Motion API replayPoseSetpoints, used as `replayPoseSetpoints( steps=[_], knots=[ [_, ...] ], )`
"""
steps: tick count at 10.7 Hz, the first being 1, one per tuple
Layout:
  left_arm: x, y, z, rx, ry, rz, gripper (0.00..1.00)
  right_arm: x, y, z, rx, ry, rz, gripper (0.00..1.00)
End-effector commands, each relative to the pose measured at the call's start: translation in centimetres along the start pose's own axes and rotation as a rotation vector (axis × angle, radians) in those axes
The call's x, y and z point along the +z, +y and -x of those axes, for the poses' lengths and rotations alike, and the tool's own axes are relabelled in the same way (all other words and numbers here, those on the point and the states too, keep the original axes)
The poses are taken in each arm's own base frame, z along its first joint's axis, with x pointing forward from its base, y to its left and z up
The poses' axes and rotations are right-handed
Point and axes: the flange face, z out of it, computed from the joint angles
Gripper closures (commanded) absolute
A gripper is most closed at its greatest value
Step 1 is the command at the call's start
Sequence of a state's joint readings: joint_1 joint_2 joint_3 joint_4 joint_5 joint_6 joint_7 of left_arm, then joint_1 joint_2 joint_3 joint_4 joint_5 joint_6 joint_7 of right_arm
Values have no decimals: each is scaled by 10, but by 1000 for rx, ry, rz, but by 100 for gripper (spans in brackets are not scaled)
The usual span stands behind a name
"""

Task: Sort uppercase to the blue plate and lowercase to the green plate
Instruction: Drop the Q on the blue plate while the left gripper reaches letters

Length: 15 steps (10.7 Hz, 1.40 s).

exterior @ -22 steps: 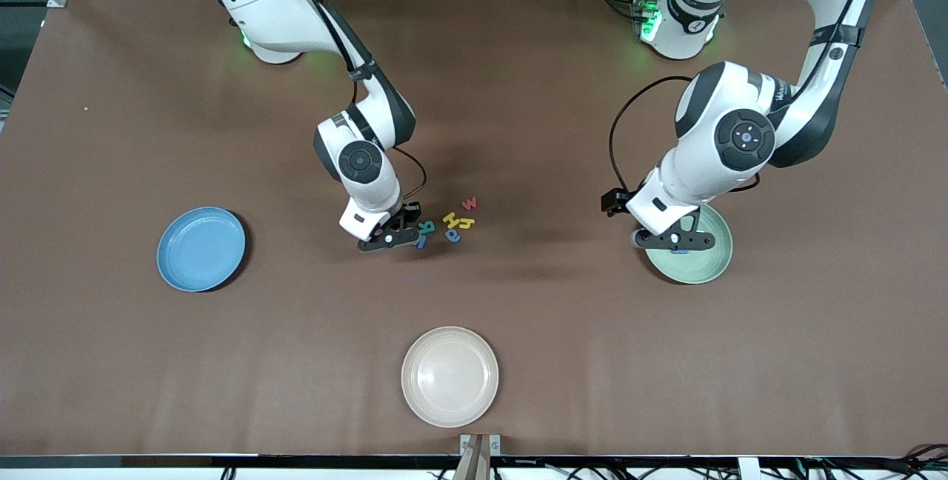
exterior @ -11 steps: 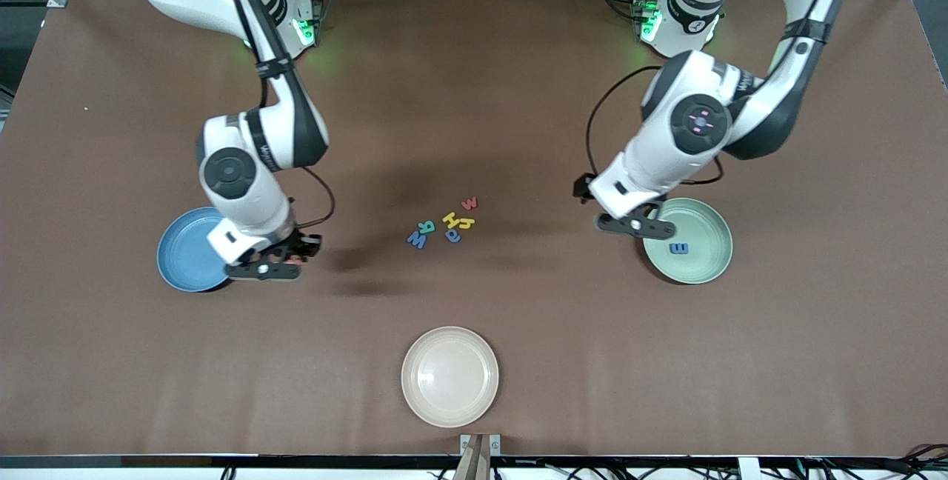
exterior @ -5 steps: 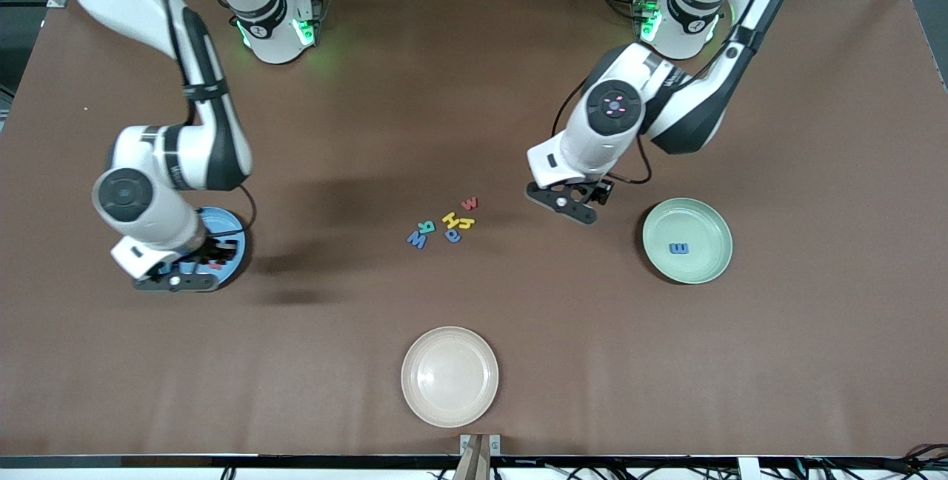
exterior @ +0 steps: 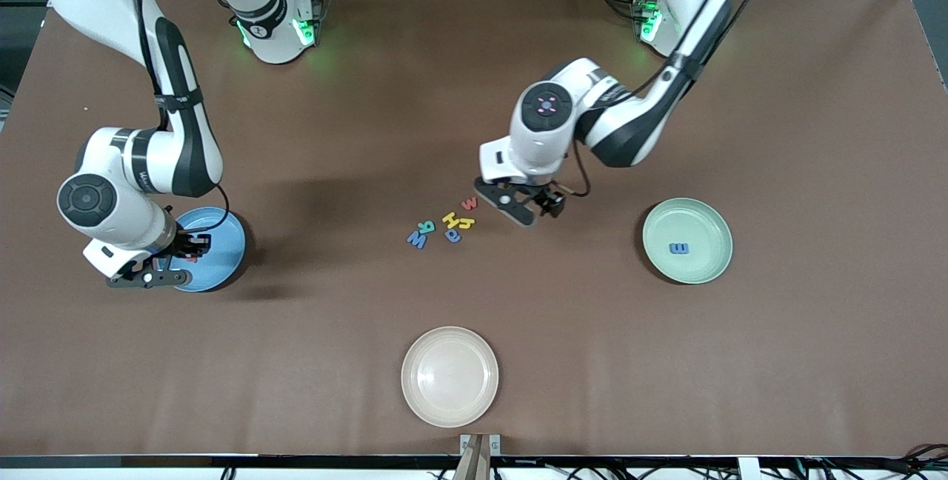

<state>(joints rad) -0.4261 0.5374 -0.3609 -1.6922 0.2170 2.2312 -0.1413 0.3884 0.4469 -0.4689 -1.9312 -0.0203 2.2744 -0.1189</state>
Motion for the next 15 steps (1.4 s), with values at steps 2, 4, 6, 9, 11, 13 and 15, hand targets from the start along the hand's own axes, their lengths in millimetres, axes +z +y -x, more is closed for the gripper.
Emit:
replayPoseSetpoints(
  steps=[2, 4, 6, 9, 11, 13, 15],
  knots=[
    [15, 31, -15, 79, 83, -1, 0, 20, 16, 11, -32, -57, -18, 0],
    [21, 42, -14, 99, 80, 1, 0, 18, 13, 11, -37, -77, -22, 0],
    [23, 64, -12, 118, 88, 7, 0, 19, 14, 12, -33, -78, -24, 0],
    [48, 86, -11, 146, 113, 30, 6, 18, 6, 7, -43, -66, -23, 0],
    [62, 91, -7, 158, 124, 35, 6, 19, 0, -5, -38, -52, -32, 0],
    [71, 100, 0, 168, 136, 21, 7, 20, 1, -16, -37, -42, -21, 0],
    [82, 110, 4, 162, 143, -10, 10, 21, 1, -20, -31, -37, -24, 0]
  ],
)
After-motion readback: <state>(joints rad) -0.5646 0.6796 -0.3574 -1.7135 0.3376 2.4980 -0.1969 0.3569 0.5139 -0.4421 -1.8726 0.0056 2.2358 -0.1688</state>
